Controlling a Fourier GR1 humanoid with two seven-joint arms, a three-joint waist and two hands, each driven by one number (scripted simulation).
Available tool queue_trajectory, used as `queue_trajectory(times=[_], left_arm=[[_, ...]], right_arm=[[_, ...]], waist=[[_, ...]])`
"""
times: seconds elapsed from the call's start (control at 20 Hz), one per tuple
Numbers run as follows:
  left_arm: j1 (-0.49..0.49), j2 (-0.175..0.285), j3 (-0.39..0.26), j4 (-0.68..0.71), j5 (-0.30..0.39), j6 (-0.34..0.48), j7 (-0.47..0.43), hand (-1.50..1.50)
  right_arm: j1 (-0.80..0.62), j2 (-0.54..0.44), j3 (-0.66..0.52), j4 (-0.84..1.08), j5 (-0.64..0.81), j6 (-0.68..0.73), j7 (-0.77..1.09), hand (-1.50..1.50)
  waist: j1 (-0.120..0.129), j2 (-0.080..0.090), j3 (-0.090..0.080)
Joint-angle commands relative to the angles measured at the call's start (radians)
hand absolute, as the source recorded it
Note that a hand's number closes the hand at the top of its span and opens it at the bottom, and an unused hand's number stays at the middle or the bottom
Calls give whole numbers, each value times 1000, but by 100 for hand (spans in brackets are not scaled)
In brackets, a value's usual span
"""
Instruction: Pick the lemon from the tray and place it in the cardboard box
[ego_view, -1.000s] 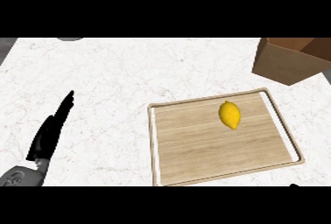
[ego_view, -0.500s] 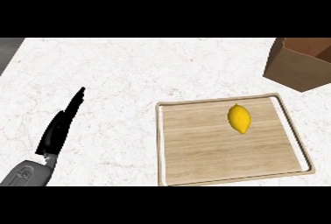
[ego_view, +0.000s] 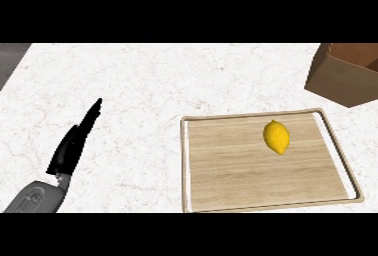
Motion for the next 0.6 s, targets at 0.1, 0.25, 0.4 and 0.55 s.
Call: queue_trajectory(times=[0.1,0.25,0.4,0.55], left_arm=[[-15,5,29,10,-4,-41,3,0],[3,1,38,-16,-18,-42,20,0],[-4,-5,73,21,-11,-88,-14,0],[-1,-45,89,17,-54,-79,13,0]], right_arm=[[-221,4,126,8,239,206,350,-150],[-395,4,129,84,260,283,475,-150],[-542,4,-4,112,126,412,454,-150],[-470,4,71,237,173,238,435,-150]], waist=[[5,-1,1],[7,-4,2],[2,-5,3],[-9,-8,3]])
